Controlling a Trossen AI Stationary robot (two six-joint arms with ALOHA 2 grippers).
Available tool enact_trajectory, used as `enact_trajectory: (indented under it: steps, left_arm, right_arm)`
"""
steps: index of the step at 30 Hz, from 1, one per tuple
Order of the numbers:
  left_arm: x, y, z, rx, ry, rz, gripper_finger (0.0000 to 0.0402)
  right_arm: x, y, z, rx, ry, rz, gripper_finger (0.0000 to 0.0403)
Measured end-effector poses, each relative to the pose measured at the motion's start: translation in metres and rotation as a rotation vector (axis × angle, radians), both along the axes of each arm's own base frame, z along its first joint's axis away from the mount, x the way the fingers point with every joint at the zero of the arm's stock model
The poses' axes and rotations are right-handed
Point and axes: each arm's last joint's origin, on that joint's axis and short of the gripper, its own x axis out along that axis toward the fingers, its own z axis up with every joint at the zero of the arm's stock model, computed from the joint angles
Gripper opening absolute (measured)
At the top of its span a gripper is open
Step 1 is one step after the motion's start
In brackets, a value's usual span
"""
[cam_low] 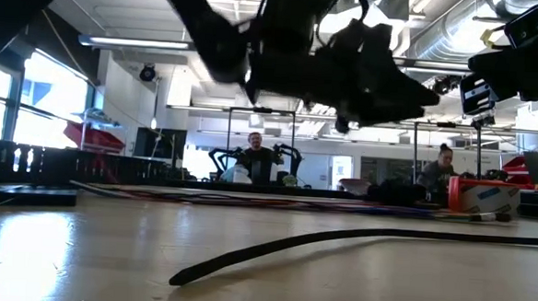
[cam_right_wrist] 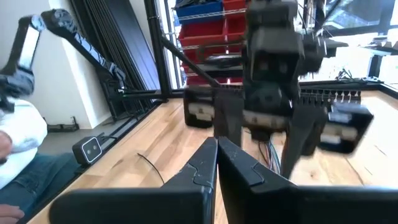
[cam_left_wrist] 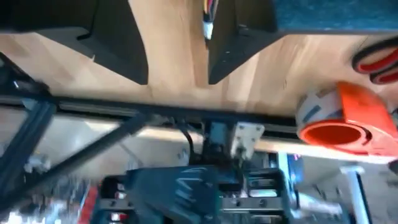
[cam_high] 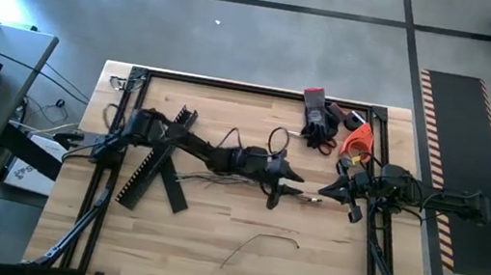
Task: Ziptie cables
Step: Wrap the cable wires with the black zip tie
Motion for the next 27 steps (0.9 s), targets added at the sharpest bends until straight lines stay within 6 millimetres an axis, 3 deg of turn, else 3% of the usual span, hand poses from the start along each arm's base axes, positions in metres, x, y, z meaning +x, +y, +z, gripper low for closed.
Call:
enact_trajectory:
  steps: [5,8,12,16,20,22,27]
  left_arm:
    - [-0.021,-0.007,0.032,0.152,0.208,0.086,0.0159]
    - [-0.038,-0.031,0.042,0.202,0.089,0.063,0.0147]
    - [-0.071,-0.056,0.035,0.222,-0.054,0.078,0.0130]
    - [-0.105,-0.056,0.021,0.280,-0.077,0.230,0.0119]
    - [-0.130,-0.055,0.016,0.231,-0.083,0.297,0.0115]
    - [-0.139,-0.057,0.021,0.197,-0.104,0.291,0.0115]
    - [-0.161,-0.075,0.055,0.253,-0.198,0.247,0.0115]
  right_arm:
    - [0.000,0.000,0.000,0.000,0.000,0.000,0.0000]
    - [0.000,0.000,0.000,0.000,0.000,0.000,0.0000]
    - [0.000,0.000,0.000,0.000,0.001,0.000,0.0000]
    - [0.000,0.000,0.000,0.000,0.000,0.000,0.0000]
    - [0.000,0.000,0.000,0.000,0.001,0.000,0.0000]
    - [0.000,0.000,0.000,0.000,0.001,0.000,0.0000]
    - [0.000,0.000,0.000,0.000,0.001,0.000,0.0000]
